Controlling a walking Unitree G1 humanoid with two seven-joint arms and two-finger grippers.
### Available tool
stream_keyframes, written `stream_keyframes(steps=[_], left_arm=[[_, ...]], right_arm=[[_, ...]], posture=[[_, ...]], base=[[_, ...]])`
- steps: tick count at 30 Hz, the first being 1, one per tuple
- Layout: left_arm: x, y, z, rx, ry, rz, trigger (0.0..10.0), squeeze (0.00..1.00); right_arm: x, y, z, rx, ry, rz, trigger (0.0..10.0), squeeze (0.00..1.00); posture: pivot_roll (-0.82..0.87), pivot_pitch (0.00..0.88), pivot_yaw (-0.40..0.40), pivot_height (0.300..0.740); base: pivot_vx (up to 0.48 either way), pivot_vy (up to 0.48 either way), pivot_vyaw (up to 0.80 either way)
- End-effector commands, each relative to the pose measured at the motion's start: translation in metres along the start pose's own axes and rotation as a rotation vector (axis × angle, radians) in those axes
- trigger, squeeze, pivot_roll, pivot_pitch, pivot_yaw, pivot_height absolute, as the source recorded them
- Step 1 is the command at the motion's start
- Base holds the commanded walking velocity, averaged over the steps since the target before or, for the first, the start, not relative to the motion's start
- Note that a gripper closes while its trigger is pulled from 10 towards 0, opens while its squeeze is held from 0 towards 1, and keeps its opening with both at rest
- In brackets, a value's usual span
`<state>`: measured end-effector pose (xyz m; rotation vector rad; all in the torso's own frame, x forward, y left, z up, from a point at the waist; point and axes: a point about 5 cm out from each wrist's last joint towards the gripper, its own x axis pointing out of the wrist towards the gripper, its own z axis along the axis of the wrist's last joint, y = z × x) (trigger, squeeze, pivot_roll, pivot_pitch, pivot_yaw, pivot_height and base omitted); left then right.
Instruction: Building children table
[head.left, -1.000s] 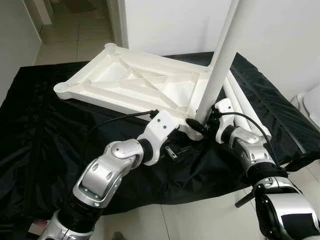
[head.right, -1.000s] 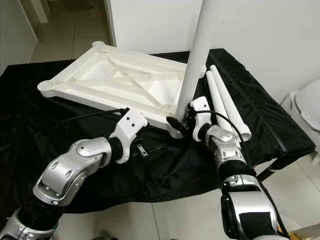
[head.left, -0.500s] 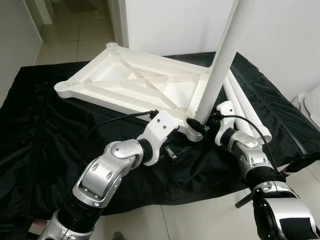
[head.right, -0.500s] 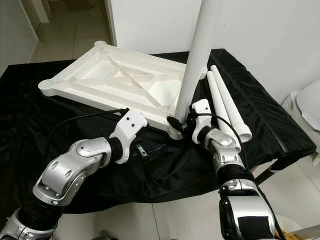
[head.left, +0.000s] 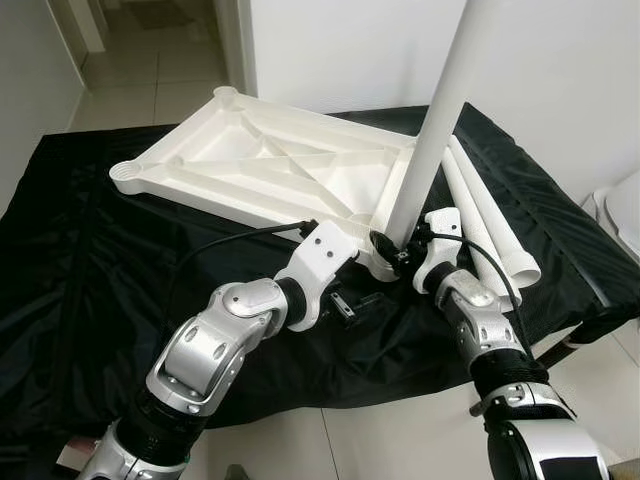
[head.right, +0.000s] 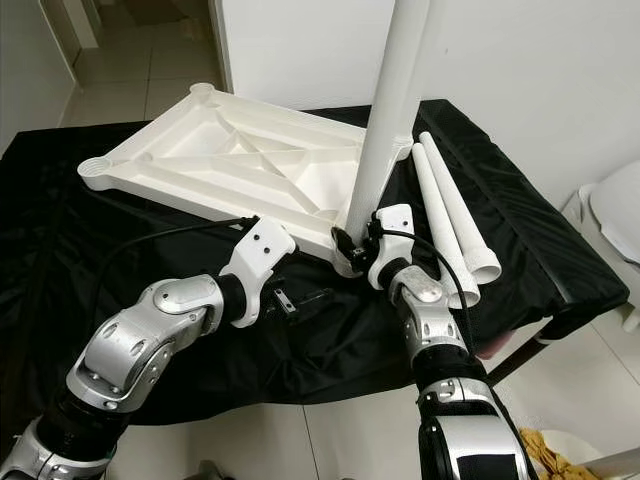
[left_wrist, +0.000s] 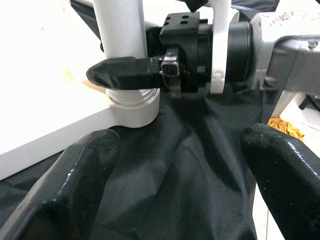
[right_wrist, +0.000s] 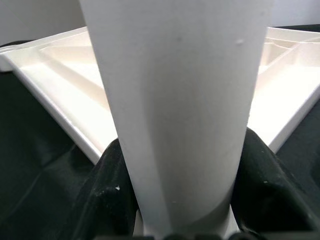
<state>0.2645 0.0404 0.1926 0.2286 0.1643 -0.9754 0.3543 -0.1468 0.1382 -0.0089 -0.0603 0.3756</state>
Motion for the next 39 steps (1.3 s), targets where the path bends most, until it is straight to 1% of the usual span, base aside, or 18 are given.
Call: stream_keyframes(steps=[1,3,5,6,7,10,11,12,13,14,15,17,20,26,27,30,31,39], left_arm=[[0.001,-0.001,-0.001,-0.002,0.007,-0.004,10.0,0.0],[0.001,-0.001,-0.001,-0.002,0.007,-0.004,10.0,0.0],[0.001,-0.002,-0.002,-0.003,0.008,-0.005,10.0,0.0],[0.001,-0.002,-0.002,-0.003,0.008,-0.005,10.0,0.0],[0.002,-0.002,-0.002,-0.002,0.008,-0.006,10.0,0.0],[0.002,-0.002,-0.002,-0.002,0.007,-0.007,10.0,0.0],[0.002,-0.002,-0.002,-0.002,0.006,-0.008,10.0,0.0],[0.002,-0.002,-0.002,-0.002,0.006,-0.008,10.0,0.0],[0.003,-0.002,-0.002,-0.001,0.007,-0.008,10.0,0.0],[0.003,-0.002,-0.002,-0.001,0.007,-0.008,10.0,0.0],[0.003,-0.002,-0.002,0.0,0.008,-0.01,10.0,0.0],[0.003,-0.002,-0.003,0.002,0.009,-0.012,10.0,0.0],[0.003,-0.003,-0.003,0.003,0.009,-0.015,10.0,0.0],[0.003,-0.003,-0.003,0.004,0.008,-0.018,10.0,0.0],[0.003,-0.004,-0.003,0.004,0.009,-0.018,10.0,0.0],[0.004,-0.004,-0.003,0.005,0.008,-0.019,10.0,0.0],[0.004,-0.004,-0.003,0.005,0.008,-0.02,10.0,0.0],[0.004,-0.005,-0.003,0.006,0.007,-0.022,10.0,0.0]], right_arm=[[-0.006,-0.005,-0.008,0.085,0.011,-0.186,0.0,0.0],[-0.006,-0.005,-0.008,0.085,0.011,-0.186,0.0,0.0],[-0.009,0.001,-0.01,0.085,-0.003,-0.278,0.0,0.0],[-0.009,0.001,-0.01,0.085,-0.003,-0.278,0.0,0.0],[-0.011,0.004,-0.014,0.079,0.006,-0.339,0.0,0.0],[-0.013,0.008,-0.018,0.077,0.018,-0.382,0.0,0.0],[-0.015,0.011,-0.021,0.081,0.034,-0.435,0.0,0.0],[-0.015,0.011,-0.021,0.081,0.034,-0.435,0.0,0.0],[-0.017,0.012,-0.023,0.076,0.052,-0.49,0.0,0.0],[-0.017,0.012,-0.023,0.076,0.052,-0.49,0.0,0.0],[-0.018,0.014,-0.024,0.064,0.071,-0.551,0.0,0.0],[-0.019,0.017,-0.024,0.061,0.079,-0.592,0.0,0.0],[-0.019,0.021,-0.024,0.062,0.083,-0.625,0.0,0.0],[-0.018,0.025,-0.024,0.081,0.082,-0.615,0.0,0.0],[-0.018,0.025,-0.023,0.082,0.081,-0.616,10.0,0.0],[-0.017,0.025,-0.022,0.077,0.078,-0.596,10.0,0.0],[-0.016,0.024,-0.021,0.083,0.066,-0.58,10.0,1.0],[-0.014,0.019,-0.01,0.099,0.012,-0.498,10.0,1.0]], posture=[[-0.07,0.046,0.012,0.74],[-0.07,0.046,0.012,0.74],[-0.08,0.04,0.01,0.74],[-0.08,0.04,0.01,0.74],[-0.08,0.037,0.008,0.74],[-0.08,0.034,0.008,0.74],[-0.08,0.032,0.007,0.74],[-0.08,0.032,0.007,0.74],[-0.08,0.028,0.008,0.74],[-0.08,0.028,0.008,0.74],[-0.08,0.028,0.006,0.74],[-0.08,0.027,0.006,0.74],[-0.07,0.023,0.004,0.74],[-0.08,0.015,0.002,0.74],[-0.08,0.015,0.002,0.74],[-0.08,0.013,0.001,0.74],[-0.08,0.011,0.0,0.74],[-0.07,0.008,0.0,0.74]], base=[[0.0,0.0,0.0],[0.0,0.0,0.0],[0.0,0.0,0.0],[0.0,0.0,0.0],[0.0,0.0,0.0],[0.0,0.0,0.0],[0.0,0.0,0.0],[0.0,0.0,0.0],[0.0,0.0,0.0],[0.0,0.0,0.0],[0.0,0.0,0.0],[0.0,0.0,0.0],[0.0,0.0,0.0],[0.0,0.0,0.0],[0.0,0.0,0.0],[0.0,0.0,0.0],[0.0,0.0,0.0],[0.0,0.0,0.0]])
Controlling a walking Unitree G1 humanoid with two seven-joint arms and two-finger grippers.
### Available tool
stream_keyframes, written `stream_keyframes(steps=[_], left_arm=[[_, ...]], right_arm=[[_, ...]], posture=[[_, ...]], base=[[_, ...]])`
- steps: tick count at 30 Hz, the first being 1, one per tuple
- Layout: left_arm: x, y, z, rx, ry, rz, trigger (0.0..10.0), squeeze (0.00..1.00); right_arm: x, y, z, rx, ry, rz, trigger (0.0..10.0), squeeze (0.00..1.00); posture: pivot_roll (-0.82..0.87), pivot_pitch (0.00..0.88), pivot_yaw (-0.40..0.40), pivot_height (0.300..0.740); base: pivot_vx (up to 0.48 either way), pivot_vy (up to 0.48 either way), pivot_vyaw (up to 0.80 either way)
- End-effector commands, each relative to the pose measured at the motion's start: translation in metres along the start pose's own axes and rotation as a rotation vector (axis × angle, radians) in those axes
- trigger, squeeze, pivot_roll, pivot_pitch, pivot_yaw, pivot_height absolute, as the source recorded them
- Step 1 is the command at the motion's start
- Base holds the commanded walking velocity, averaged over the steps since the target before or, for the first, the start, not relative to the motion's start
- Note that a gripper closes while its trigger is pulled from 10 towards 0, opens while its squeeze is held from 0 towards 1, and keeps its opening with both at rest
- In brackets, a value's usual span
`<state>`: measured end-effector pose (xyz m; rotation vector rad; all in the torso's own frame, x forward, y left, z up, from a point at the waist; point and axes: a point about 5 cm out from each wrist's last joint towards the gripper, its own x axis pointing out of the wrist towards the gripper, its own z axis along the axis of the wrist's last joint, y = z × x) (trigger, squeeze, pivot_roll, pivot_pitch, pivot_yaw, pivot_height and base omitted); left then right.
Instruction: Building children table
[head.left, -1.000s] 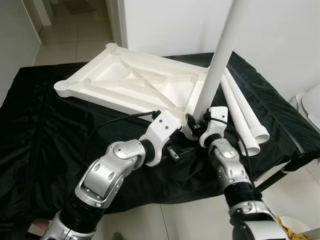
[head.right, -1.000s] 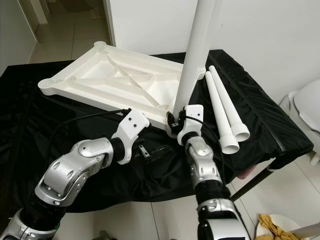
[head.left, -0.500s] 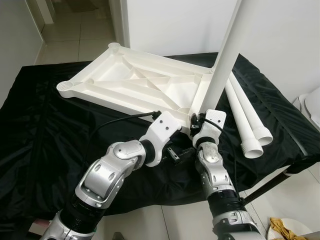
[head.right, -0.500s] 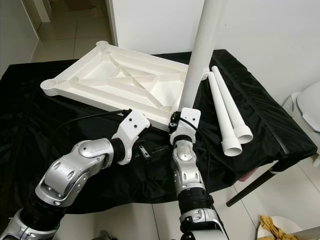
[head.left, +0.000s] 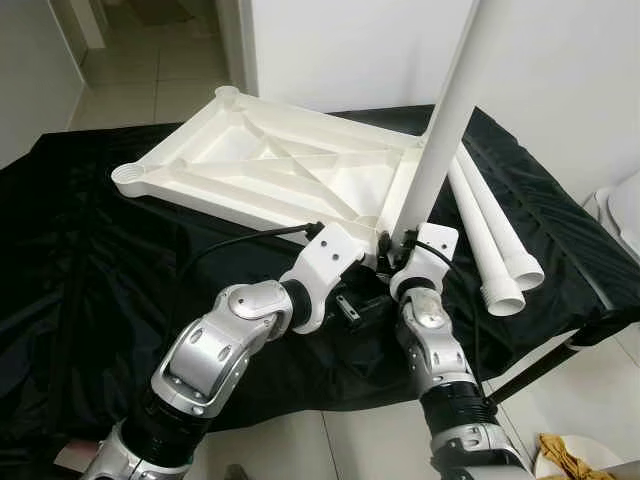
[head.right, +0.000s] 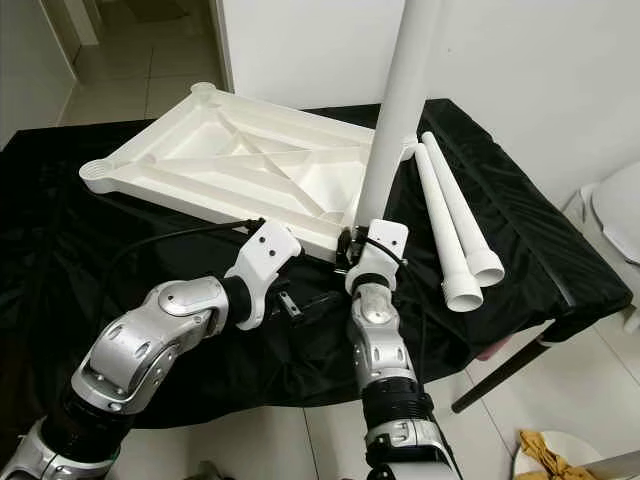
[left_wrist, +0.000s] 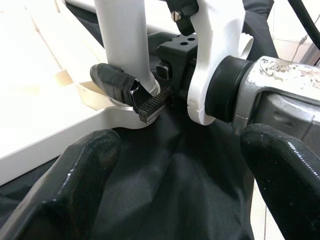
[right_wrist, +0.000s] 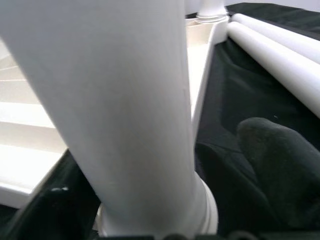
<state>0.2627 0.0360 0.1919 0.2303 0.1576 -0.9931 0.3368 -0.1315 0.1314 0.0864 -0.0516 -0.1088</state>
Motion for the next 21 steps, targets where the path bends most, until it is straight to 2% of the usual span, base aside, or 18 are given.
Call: stream_keyframes(steps=[1,3,4,9,10,11,13,21], left_arm=[[0.001,-0.001,-0.003,-0.001,0.013,-0.006,10.0,0.0],[0.001,-0.001,-0.003,-0.002,0.014,-0.005,10.0,0.0],[0.001,0.0,-0.003,-0.002,0.015,-0.004,10.0,0.0],[0.0,0.0,-0.003,-0.001,0.015,-0.004,10.0,0.0],[0.0,0.0,-0.003,0.0,0.016,-0.004,10.0,0.0],[0.0,0.0,-0.003,0.0,0.016,-0.004,10.0,0.0],[0.0,0.001,-0.003,0.001,0.016,-0.004,10.0,0.0],[-0.001,0.002,-0.001,0.003,0.015,0.0,10.0,0.0]], right_arm=[[-0.001,-0.003,-0.002,0.009,0.015,0.008,10.0,1.0],[0.001,-0.004,-0.001,0.006,0.013,0.039,10.0,1.0],[0.003,-0.004,0.001,0.009,0.017,0.124,10.0,0.0],[0.004,-0.004,0.002,0.013,0.017,0.165,10.0,0.0],[0.006,-0.007,0.004,-0.019,0.012,0.265,10.0,0.0],[0.006,-0.007,0.004,-0.019,0.012,0.265,10.0,0.0],[0.01,-0.015,0.005,-0.069,0.02,0.392,10.0,0.0],[0.019,-0.029,0.006,-0.147,0.048,0.512,10.0,0.0]], posture=[[-0.07,0.009,0.0,0.74],[-0.07,0.008,0.0,0.74],[-0.07,0.008,0.0,0.74],[-0.07,0.008,0.002,0.74],[-0.07,0.01,0.006,0.74],[-0.07,0.01,0.006,0.74],[-0.07,0.012,0.01,0.74],[-0.07,0.018,0.019,0.74]], base=[[0.0,0.0,0.0],[0.0,0.0,0.0],[0.0,0.0,0.0],[0.0,0.0,0.0],[0.0,0.0,0.0],[0.0,0.0,0.0],[0.0,0.0,0.0],[0.0,0.0,0.0]])
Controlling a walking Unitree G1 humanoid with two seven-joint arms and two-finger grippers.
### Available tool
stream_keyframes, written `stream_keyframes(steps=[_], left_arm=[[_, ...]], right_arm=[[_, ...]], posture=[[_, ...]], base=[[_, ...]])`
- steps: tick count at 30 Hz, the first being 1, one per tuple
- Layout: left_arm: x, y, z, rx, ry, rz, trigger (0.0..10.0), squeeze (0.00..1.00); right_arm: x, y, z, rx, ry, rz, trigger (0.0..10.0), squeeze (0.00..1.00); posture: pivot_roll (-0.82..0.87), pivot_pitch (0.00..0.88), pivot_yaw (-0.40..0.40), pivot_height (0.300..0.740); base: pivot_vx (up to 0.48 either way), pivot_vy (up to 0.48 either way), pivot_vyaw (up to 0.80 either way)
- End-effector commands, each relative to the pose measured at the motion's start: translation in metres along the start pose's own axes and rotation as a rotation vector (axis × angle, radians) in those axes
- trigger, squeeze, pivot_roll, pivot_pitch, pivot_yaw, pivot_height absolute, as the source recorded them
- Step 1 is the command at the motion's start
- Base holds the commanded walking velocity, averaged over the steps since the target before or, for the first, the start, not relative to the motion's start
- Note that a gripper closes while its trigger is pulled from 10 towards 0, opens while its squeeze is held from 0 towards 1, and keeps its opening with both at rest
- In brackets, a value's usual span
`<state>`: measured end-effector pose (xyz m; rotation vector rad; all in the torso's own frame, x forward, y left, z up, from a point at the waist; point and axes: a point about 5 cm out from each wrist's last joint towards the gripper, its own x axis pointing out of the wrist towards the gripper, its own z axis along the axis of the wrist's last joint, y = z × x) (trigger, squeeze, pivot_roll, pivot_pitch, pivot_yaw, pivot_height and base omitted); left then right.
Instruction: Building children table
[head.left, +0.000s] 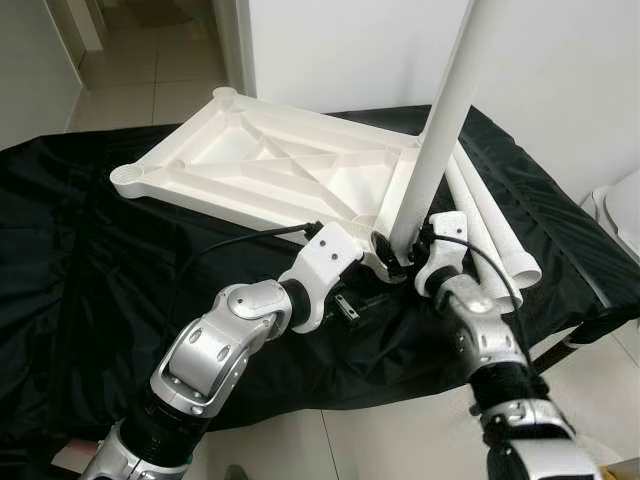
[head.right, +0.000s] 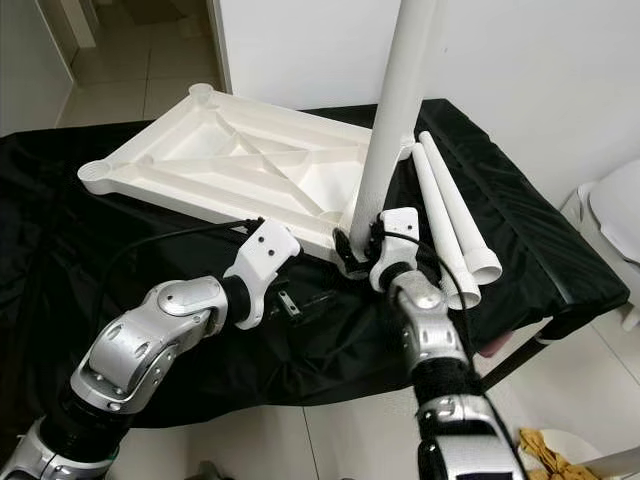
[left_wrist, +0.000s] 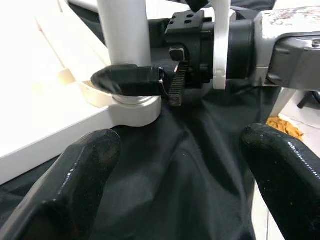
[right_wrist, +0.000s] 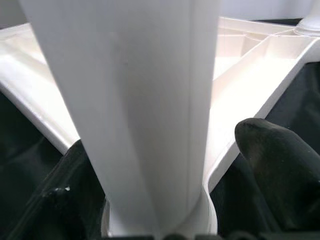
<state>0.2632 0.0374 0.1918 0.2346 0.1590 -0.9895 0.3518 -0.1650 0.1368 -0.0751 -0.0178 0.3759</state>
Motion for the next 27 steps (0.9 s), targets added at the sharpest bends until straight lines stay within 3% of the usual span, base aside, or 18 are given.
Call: stream_keyframes(steps=[1,13,19,20,23,24,27], left_arm=[[0.0,0.002,-0.001,0.0,0.012,-0.002,10.0,0.0],[-0.003,0.005,0.0,0.0,0.015,0.015,10.0,0.0],[-0.004,0.006,0.0,0.0,0.015,0.018,10.0,0.0],[-0.004,0.006,0.001,0.0,0.016,0.018,10.0,0.0],[-0.004,0.006,0.0,0.0,0.017,0.018,10.0,0.0],[-0.004,0.006,0.0,0.0,0.018,0.019,10.0,0.0],[-0.004,0.006,0.0,0.0,0.017,0.019,10.0,0.0]], right_arm=[[0.003,0.0,0.0,-0.016,0.011,0.052,10.0,0.0],[0.008,-0.014,0.007,-0.117,0.066,0.256,10.0,0.0],[0.009,-0.014,0.008,-0.117,0.075,0.308,10.0,0.0],[0.009,-0.013,0.007,-0.118,0.086,0.329,3.0,0.0],[0.009,-0.014,0.006,-0.12,0.098,0.354,3.0,0.0],[0.008,-0.013,0.004,-0.113,0.106,0.373,0.0,0.0],[0.007,-0.013,0.002,-0.105,0.112,0.383,0.0,0.0]], posture=[[-0.07,0.024,0.024,0.74],[-0.05,0.035,0.032,0.74],[-0.05,0.036,0.034,0.74],[-0.05,0.035,0.034,0.74],[-0.05,0.036,0.034,0.74],[-0.05,0.036,0.033,0.74],[-0.05,0.038,0.032,0.74]], base=[[0.0,0.0,0.0],[0.0,0.0,0.0],[0.0,0.0,0.0],[0.0,0.0,0.0],[0.0,0.0,0.0],[0.0,0.0,0.0],[0.0,0.0,0.0]])
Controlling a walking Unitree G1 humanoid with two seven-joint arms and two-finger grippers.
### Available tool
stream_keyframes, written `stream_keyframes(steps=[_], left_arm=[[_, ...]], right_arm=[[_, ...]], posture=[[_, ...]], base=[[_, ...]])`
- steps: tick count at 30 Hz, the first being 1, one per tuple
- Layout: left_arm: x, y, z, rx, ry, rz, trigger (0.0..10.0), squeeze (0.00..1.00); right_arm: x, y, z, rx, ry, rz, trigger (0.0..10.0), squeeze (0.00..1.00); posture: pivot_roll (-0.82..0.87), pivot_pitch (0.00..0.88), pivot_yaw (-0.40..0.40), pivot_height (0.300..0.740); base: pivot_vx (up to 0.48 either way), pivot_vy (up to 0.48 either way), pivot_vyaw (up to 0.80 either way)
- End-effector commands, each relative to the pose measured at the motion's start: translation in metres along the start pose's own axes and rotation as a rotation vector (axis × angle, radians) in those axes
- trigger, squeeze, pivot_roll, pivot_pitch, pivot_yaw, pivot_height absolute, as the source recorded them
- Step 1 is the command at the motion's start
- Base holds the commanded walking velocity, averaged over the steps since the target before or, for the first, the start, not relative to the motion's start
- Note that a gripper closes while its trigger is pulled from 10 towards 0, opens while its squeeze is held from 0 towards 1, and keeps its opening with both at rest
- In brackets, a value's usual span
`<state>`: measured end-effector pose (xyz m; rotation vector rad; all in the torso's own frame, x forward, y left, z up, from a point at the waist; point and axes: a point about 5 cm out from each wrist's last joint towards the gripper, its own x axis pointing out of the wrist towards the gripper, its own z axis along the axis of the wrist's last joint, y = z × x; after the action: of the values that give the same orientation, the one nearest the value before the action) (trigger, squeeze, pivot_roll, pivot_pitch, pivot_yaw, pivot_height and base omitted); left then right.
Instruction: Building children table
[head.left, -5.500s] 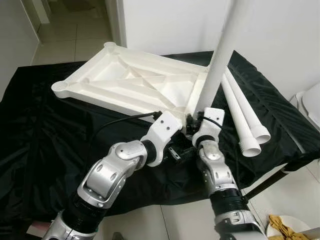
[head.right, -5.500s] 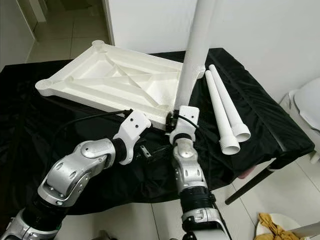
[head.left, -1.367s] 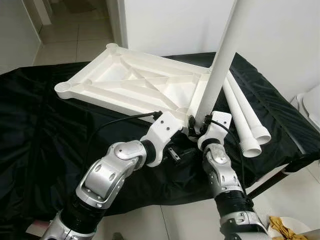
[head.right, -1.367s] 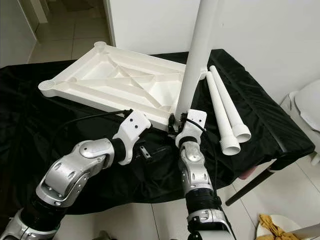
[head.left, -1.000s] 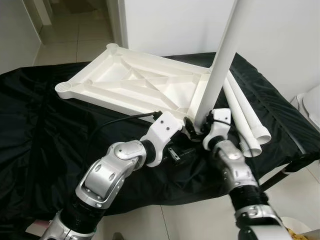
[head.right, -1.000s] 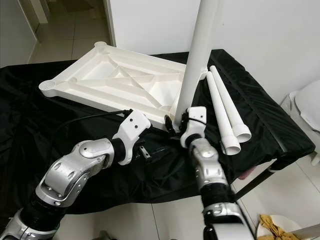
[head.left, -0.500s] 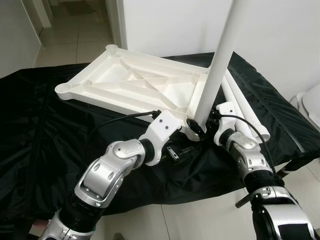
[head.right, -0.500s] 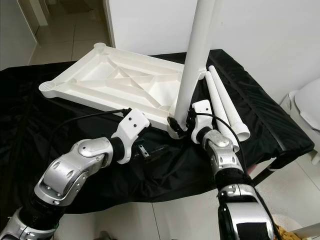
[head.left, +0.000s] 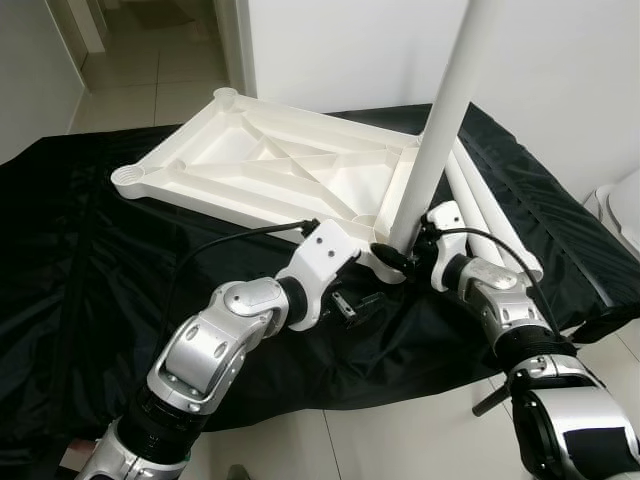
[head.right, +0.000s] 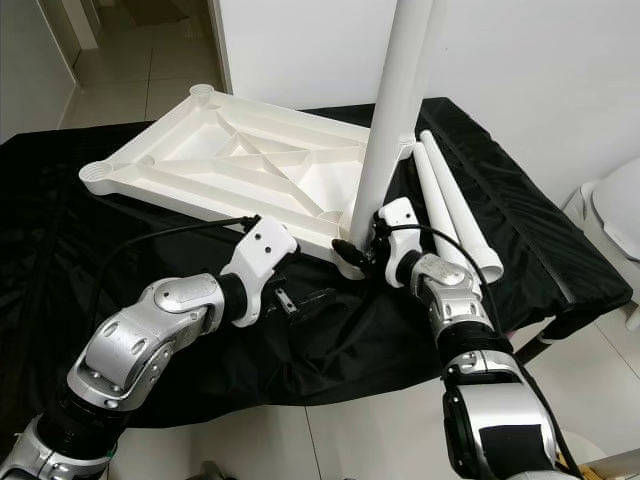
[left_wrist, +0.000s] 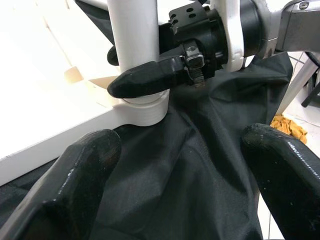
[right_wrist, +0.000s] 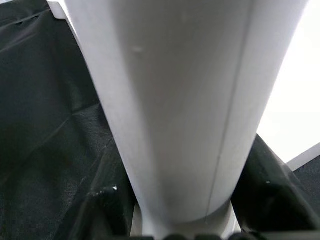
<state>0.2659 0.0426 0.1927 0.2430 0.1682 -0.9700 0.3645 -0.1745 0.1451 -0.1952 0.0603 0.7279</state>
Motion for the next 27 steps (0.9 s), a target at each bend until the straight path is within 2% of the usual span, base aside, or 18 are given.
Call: stream_keyframes(steps=[1,8,12,13,17,21,23,25,27], left_arm=[[-0.001,0.001,0.001,-0.001,0.004,0.001,10.0,0.0],[-0.001,0.0,0.001,-0.004,0.004,0.0,10.0,0.0],[-0.001,0.001,0.001,-0.006,0.004,0.001,10.0,0.0],[0.0,0.0,0.001,-0.005,0.005,-0.002,10.0,0.0],[0.0,0.0,0.0,-0.005,0.006,-0.006,10.0,0.0],[0.0,-0.001,0.0,-0.003,0.006,-0.011,10.0,0.0],[0.0,-0.001,0.0,-0.003,0.006,-0.011,10.0,0.0],[0.0,-0.001,0.0,-0.004,0.007,-0.012,10.0,0.0],[0.0,-0.001,0.0,-0.005,0.007,-0.012,10.0,0.0]], right_arm=[[-0.001,0.002,-0.006,0.005,0.03,0.036,0.0,0.0],[-0.004,0.002,-0.01,0.037,0.036,0.037,0.0,0.0],[-0.005,0.0,-0.015,0.09,0.032,-0.033,0.0,0.0],[-0.006,-0.002,-0.018,0.113,0.033,-0.089,0.0,0.0],[-0.005,-0.004,-0.019,0.123,0.039,-0.131,0.0,0.0],[-0.001,-0.006,-0.013,0.12,0.007,-0.244,0.0,0.0],[-0.001,-0.006,-0.013,0.12,0.007,-0.244,0.0,0.0],[0.004,-0.005,-0.008,0.182,-0.028,-0.369,0.0,0.0],[0.006,-0.005,-0.007,0.218,-0.039,-0.414,0.0,0.0]], posture=[[-0.05,0.038,0.032,0.74],[-0.05,0.038,0.032,0.74],[-0.05,0.04,0.031,0.74],[-0.06,0.039,0.034,0.74],[-0.06,0.04,0.037,0.74],[-0.06,0.041,0.038,0.74],[-0.06,0.041,0.038,0.74],[-0.06,0.043,0.036,0.74],[-0.06,0.043,0.036,0.74]], base=[[0.0,0.0,0.0],[0.0,0.0,0.0],[0.0,0.0,0.0],[0.0,0.0,0.0],[0.0,0.0,0.0],[0.0,0.0,0.0],[0.0,0.0,0.0],[0.0,0.0,0.0],[0.0,0.0,0.0]])
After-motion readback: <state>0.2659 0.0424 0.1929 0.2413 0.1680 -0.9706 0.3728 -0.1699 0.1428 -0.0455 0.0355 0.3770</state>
